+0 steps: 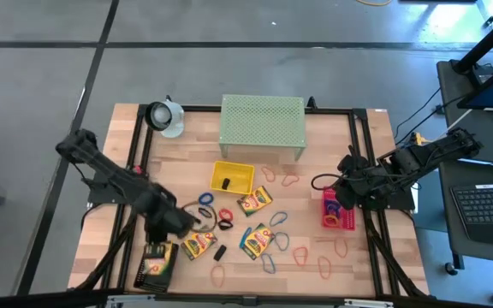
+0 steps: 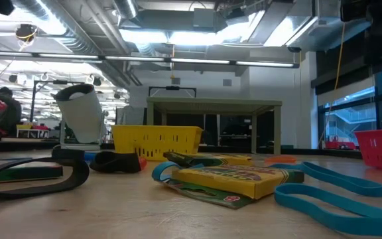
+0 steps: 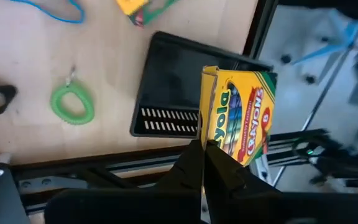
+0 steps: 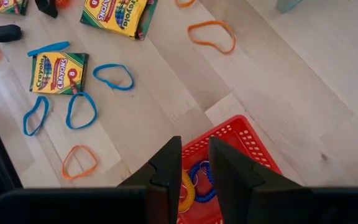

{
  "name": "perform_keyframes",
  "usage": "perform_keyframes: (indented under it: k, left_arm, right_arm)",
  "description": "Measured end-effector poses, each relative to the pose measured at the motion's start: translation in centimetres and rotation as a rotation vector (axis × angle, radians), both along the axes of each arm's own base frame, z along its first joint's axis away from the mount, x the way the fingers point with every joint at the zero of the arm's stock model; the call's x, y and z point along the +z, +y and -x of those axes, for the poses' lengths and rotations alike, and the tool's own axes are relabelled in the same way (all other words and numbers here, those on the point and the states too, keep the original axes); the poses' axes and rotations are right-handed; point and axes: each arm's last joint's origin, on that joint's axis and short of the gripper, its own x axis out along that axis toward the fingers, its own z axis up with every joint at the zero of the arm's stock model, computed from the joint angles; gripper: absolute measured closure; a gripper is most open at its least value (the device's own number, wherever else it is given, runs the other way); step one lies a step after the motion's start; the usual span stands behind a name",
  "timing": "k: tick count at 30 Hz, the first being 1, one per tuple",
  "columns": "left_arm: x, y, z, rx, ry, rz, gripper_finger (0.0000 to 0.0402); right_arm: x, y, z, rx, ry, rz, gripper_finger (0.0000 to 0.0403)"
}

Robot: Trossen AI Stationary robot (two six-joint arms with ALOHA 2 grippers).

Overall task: Pick & Place Office Desk Supplies
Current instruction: Put the crayon box into the black bin

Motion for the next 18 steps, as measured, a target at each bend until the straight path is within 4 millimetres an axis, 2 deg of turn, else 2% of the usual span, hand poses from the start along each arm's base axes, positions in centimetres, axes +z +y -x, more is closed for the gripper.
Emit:
perform_keyframes:
  k: [8, 18]
  left_arm:
    - [-3.7, -3.3, -1.2, -0.151, 0.07, -0.049, 0.04]
    - [-6.6, -4.3, -2.7, -0.257, 0.078, -0.063, 0.04]
  right_arm:
    - [0.1, 0.1, -0.2, -0.002, -0.024, -0.013, 0.032]
    - [0.2, 0.3, -0.3, 0.013, -0.027, -0.057, 0.032]
